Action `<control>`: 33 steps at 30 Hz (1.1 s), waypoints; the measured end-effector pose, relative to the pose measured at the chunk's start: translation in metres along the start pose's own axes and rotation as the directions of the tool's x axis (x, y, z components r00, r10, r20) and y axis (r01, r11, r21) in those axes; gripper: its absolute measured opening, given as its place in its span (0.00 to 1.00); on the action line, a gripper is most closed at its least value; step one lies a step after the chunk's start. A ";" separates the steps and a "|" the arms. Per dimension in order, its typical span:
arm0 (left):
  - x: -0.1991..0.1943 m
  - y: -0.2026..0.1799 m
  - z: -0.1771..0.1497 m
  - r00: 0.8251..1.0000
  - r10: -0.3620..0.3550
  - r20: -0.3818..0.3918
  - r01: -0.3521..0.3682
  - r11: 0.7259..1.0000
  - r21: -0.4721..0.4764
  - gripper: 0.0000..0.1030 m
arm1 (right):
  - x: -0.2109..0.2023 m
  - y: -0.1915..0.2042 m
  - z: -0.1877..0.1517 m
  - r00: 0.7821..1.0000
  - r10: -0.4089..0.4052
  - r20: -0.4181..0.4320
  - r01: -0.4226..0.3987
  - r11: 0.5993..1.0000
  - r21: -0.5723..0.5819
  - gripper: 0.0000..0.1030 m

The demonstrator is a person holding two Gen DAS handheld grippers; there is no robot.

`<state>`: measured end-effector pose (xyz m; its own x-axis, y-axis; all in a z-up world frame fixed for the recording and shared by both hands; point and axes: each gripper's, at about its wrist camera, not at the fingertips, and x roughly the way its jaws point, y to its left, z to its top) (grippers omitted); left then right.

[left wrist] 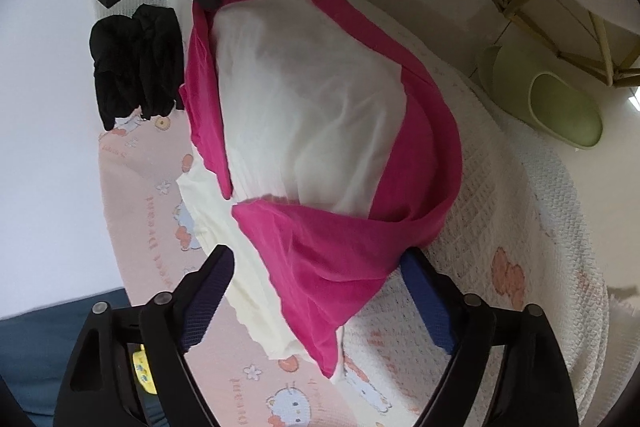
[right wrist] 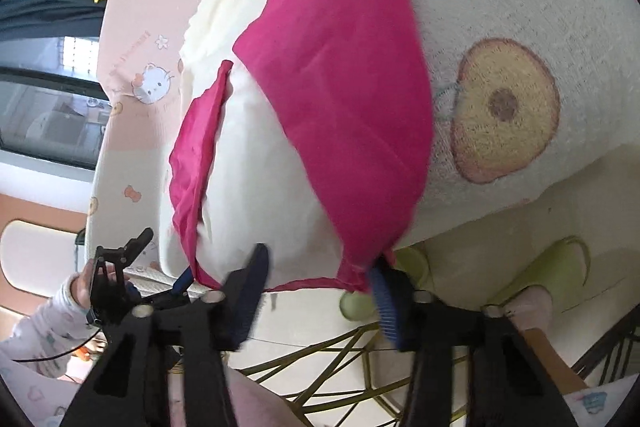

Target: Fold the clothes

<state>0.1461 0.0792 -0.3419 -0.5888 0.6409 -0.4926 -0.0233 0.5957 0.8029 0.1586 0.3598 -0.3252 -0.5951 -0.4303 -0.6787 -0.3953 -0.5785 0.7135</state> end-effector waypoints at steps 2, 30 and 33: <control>0.000 0.000 0.001 1.000 0.013 0.008 -0.013 1.000 -0.007 0.85 | 0.001 -0.002 0.001 1.000 -0.028 0.009 0.028 1.000 0.005 0.20; 0.039 0.085 -0.035 0.812 -0.530 0.244 0.573 0.645 -0.506 0.30 | 0.019 0.047 0.072 0.997 0.055 0.061 -0.050 0.996 -0.070 0.12; 0.044 0.094 -0.041 0.790 -0.550 0.270 0.599 0.600 -0.531 0.27 | 0.038 0.050 0.080 0.999 0.015 0.038 -0.013 0.998 -0.068 0.12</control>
<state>0.0854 0.1436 -0.2745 -0.2346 0.3092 -0.9216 -0.7954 0.4839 0.3649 0.0597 0.3699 -0.3010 -0.6272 -0.4125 -0.6607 -0.3390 -0.6191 0.7084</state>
